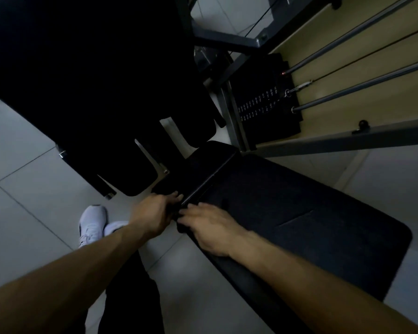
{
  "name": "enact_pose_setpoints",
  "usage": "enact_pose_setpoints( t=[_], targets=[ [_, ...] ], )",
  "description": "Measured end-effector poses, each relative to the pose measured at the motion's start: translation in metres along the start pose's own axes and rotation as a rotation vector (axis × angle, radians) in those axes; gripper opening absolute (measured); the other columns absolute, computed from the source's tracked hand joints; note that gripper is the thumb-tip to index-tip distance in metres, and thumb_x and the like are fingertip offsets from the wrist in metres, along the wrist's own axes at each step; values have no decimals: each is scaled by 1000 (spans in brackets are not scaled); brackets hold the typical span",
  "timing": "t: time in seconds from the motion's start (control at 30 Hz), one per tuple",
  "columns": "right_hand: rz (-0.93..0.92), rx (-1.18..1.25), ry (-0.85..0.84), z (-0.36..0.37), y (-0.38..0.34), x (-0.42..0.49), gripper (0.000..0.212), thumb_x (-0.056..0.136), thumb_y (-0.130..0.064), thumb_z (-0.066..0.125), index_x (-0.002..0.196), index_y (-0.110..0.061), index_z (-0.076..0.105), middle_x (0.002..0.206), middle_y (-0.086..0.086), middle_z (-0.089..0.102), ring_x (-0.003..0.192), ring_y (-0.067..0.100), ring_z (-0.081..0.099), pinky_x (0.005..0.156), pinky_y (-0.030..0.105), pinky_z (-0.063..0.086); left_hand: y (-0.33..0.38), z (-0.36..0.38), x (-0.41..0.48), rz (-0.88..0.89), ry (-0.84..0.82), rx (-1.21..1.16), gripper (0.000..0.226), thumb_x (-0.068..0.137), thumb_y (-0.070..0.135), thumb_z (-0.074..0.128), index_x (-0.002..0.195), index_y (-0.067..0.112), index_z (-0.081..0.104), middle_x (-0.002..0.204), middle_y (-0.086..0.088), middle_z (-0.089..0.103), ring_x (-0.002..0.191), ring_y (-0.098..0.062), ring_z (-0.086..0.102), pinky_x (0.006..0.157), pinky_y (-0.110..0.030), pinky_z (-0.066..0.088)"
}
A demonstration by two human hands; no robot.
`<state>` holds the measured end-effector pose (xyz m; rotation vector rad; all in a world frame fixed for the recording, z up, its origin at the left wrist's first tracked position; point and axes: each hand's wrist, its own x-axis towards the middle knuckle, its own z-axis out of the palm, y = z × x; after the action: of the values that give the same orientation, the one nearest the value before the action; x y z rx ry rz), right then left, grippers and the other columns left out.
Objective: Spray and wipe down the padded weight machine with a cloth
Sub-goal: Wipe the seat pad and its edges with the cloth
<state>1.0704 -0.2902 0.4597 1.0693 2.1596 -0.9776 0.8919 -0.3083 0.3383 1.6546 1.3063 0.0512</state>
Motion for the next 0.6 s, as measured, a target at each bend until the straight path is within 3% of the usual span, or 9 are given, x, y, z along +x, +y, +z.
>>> enact_pose_setpoints(
  t=[0.13, 0.23, 0.33, 0.4, 0.5, 0.6],
  targets=[
    [-113, 17, -96, -11, 16, -18, 49, 103, -10, 51, 151, -23, 52, 162, -7, 40, 154, 9, 25, 128, 27, 11, -4, -3, 0, -21, -31, -5, 55, 100, 36, 60, 153, 39, 43, 159, 20, 37, 136, -16, 51, 102, -34, 49],
    [-27, -10, 41, -7, 15, 2, 50, 102, -6, 51, 150, -20, 52, 161, -2, 43, 155, 16, 26, 126, 30, 10, -11, 2, 2, 2, -42, -11, 55, 99, 39, 60, 152, 41, 43, 158, 20, 39, 136, -20, 51, 102, -40, 51],
    [8, -5, 48, 13, -3, 16, 52, 98, -2, 55, 148, -16, 55, 159, 3, 46, 154, 22, 30, 129, 40, 17, -12, 6, 5, -16, -36, 8, 54, 100, 36, 57, 151, 43, 43, 158, 20, 39, 138, -20, 49, 104, -41, 51],
    [-29, 29, 6, 15, -10, -3, 48, 98, -3, 57, 144, -18, 59, 158, 1, 48, 153, 20, 30, 128, 40, 18, -8, 6, 4, -36, -55, 26, 55, 101, 34, 54, 153, 42, 40, 160, 20, 36, 140, -20, 47, 106, -40, 49],
    [-108, 53, -57, 2, -10, -57, 46, 98, -2, 55, 140, -20, 62, 157, -5, 48, 153, 12, 28, 127, 30, 9, -5, 2, 4, -57, -71, 42, 52, 101, 37, 53, 153, 39, 42, 159, 18, 39, 136, -19, 51, 101, -39, 53],
    [-81, 55, -8, -11, -9, -98, 44, 96, -4, 58, 137, -21, 65, 154, -7, 52, 151, 10, 34, 126, 31, 16, -4, 7, 2, -83, -57, 17, 50, 102, 35, 49, 152, 36, 44, 155, 15, 47, 127, -18, 57, 92, -40, 57]
  ],
)
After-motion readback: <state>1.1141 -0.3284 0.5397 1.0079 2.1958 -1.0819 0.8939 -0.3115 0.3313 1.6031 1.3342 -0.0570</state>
